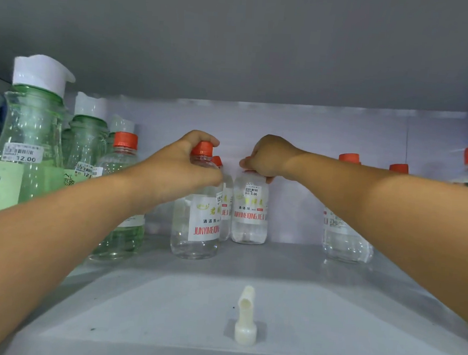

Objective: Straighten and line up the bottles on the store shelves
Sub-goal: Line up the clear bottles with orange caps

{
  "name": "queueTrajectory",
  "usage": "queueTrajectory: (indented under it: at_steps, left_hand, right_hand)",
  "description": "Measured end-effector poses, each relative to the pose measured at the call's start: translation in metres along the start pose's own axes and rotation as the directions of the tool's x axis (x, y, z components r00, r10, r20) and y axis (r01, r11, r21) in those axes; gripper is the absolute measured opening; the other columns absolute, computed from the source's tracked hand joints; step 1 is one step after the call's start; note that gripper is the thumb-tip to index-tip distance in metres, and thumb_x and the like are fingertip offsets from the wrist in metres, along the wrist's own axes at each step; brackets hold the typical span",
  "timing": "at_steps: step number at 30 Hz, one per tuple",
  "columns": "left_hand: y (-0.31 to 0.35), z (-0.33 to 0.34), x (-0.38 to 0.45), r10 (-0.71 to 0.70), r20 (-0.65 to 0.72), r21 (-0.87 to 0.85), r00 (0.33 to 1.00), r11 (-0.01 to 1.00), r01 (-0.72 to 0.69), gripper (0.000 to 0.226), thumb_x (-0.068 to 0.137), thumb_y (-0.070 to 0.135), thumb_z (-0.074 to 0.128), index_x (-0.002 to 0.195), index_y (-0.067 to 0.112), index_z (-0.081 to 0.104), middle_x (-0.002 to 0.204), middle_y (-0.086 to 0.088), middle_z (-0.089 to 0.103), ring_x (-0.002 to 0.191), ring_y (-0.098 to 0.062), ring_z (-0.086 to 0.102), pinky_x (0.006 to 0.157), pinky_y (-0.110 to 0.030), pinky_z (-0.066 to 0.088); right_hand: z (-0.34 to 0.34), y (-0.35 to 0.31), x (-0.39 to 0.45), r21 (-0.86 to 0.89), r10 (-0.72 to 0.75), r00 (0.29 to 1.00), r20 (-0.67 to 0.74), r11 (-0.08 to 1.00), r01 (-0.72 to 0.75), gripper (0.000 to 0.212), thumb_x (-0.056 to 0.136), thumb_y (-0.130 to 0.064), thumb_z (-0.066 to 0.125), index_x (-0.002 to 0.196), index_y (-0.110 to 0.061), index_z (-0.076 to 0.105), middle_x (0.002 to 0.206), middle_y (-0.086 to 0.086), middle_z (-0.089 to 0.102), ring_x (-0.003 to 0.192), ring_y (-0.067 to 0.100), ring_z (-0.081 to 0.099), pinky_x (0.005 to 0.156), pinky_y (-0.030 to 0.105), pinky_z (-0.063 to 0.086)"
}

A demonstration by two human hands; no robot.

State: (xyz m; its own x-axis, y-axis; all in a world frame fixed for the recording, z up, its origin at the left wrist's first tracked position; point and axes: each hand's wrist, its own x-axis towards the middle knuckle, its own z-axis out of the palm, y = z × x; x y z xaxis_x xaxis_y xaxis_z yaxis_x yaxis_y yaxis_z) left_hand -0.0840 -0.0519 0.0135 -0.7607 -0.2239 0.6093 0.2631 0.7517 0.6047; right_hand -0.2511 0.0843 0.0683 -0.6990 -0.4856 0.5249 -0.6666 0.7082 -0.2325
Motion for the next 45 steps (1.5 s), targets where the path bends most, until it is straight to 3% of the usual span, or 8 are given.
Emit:
queueTrajectory:
  at_steps: [4,10,16,23,27,31,37,45]
  left_hand:
    - [-0.002,0.007,-0.001,0.040,-0.016,-0.063,0.999,0.997,-0.041,0.052,0.087,0.016,0.073,0.126,0.045,0.054,0.104,0.007,0.074,0.095,-0.008,0.070,0.071,-0.008,0.051]
    - [-0.004,0.013,0.000,0.067,0.052,-0.166,0.996,0.984,-0.058,0.064,0.082,0.019,0.079,0.133,0.044,0.048,0.115,0.011,0.074,0.105,-0.007,0.071,0.098,-0.029,0.052]
    - [0.010,0.029,-0.008,0.163,0.083,-0.215,0.983,0.966,-0.142,0.067,0.065,0.041,0.078,0.126,0.048,0.050,0.116,0.015,0.073,0.113,-0.010,0.069,0.103,-0.038,0.051]
    - [0.046,0.042,0.002,0.103,0.272,0.058,0.957,0.991,-0.123,0.049,0.087,0.043,0.065,0.124,0.051,0.034,0.106,0.008,0.070,0.104,-0.016,0.068,0.090,-0.038,0.058]
    - [0.054,0.034,0.010,0.016,0.325,0.093,0.945,0.995,-0.048,0.043,0.091,0.037,0.067,0.124,0.050,0.041,0.114,0.002,0.069,0.095,-0.021,0.073,0.074,-0.039,0.064]
    - [0.042,0.042,0.005,0.060,0.202,0.131,0.977,0.987,-0.088,0.064,0.082,0.042,0.079,0.128,0.052,0.035,0.113,0.009,0.066,0.095,-0.013,0.071,0.087,-0.035,0.060]
    - [0.029,0.021,0.003,0.028,0.163,0.147,0.986,0.988,-0.052,0.072,0.082,0.037,0.080,0.134,0.053,0.034,0.113,0.014,0.063,0.094,-0.008,0.069,0.076,-0.025,0.054]
    - [0.018,0.015,0.008,0.004,0.195,0.121,0.981,0.992,-0.028,0.071,0.081,0.036,0.081,0.131,0.055,0.035,0.114,0.011,0.069,0.095,-0.011,0.073,0.086,-0.035,0.059]
  right_hand:
    - [0.001,0.003,-0.006,-0.024,-0.012,0.999,0.036,1.000,0.013,0.045,0.100,-0.044,0.057,0.106,-0.002,0.071,0.093,0.013,0.073,0.068,0.025,0.071,0.065,0.028,0.055]
    - [-0.074,0.008,-0.033,-0.122,0.001,1.000,-0.027,0.992,-0.004,0.045,0.100,-0.045,0.055,0.110,-0.003,0.066,0.103,0.008,0.071,0.085,0.026,0.073,0.078,0.040,0.063]
    - [-0.122,0.064,-0.084,-0.429,0.308,0.950,0.051,0.866,-0.257,0.059,0.092,-0.063,0.060,0.103,-0.005,0.060,0.096,0.008,0.066,0.075,0.028,0.076,0.078,0.044,0.063]
    - [-0.100,0.068,-0.102,-0.271,0.277,0.935,0.220,0.939,-0.214,0.058,0.088,-0.060,0.069,0.113,-0.010,0.053,0.097,0.009,0.070,0.065,0.020,0.077,0.062,0.029,0.049]
    - [-0.090,0.071,-0.083,0.014,0.202,0.917,0.343,0.975,-0.220,0.038,0.093,-0.029,0.073,0.118,-0.003,0.062,0.122,0.015,0.068,0.085,0.032,0.078,0.088,0.043,0.062]
    - [-0.070,0.068,-0.072,0.171,0.167,0.892,0.419,0.951,-0.259,0.047,0.092,-0.029,0.075,0.130,-0.009,0.055,0.140,0.013,0.056,0.104,0.035,0.073,0.096,0.044,0.058]
    - [-0.053,0.053,-0.052,0.180,0.132,0.903,0.408,0.958,-0.221,0.051,0.091,-0.018,0.077,0.134,-0.004,0.053,0.141,0.016,0.059,0.114,0.035,0.068,0.101,0.046,0.056]
    - [-0.039,0.056,-0.036,0.270,0.128,0.898,0.420,0.927,-0.259,0.045,0.094,-0.009,0.071,0.135,-0.003,0.052,0.135,0.014,0.062,0.118,0.032,0.066,0.105,0.045,0.053]
